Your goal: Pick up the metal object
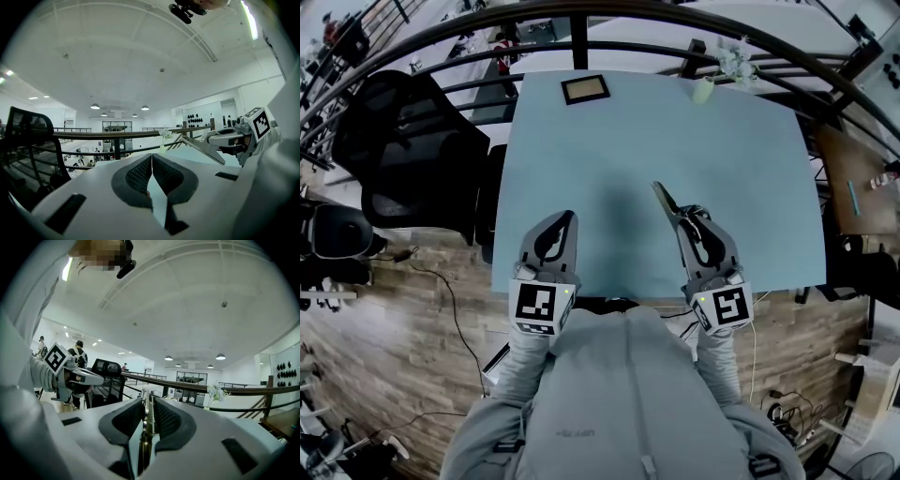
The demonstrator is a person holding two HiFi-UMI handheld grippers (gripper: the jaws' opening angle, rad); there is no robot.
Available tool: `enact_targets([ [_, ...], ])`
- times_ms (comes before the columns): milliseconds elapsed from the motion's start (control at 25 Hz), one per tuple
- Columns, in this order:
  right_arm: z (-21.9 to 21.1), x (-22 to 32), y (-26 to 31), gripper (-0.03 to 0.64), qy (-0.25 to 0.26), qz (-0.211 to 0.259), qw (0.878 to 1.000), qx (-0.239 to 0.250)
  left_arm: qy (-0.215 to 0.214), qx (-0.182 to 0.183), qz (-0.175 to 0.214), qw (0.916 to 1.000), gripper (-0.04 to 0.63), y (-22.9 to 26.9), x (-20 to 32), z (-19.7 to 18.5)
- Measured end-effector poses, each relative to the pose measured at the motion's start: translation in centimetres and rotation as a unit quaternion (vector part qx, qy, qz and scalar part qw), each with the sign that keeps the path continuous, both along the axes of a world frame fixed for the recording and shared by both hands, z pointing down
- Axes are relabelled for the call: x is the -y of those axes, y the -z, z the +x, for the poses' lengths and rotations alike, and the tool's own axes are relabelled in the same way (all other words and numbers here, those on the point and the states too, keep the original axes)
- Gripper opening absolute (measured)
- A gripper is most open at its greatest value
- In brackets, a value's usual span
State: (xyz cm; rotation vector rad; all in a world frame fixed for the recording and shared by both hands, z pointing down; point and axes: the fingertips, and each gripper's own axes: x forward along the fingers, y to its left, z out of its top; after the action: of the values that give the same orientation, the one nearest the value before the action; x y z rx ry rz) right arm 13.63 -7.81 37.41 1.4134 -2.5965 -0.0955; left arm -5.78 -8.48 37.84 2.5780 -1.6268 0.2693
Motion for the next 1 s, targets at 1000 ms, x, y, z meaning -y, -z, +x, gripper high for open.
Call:
enact_targets([
  [1000,-0.1,1.4,0.1,0.091,-0.011,-0.005,1.0,0.021,-0.001,-0.001,-0.009,1.0,0.028,-0.7,1.7,-1.1],
])
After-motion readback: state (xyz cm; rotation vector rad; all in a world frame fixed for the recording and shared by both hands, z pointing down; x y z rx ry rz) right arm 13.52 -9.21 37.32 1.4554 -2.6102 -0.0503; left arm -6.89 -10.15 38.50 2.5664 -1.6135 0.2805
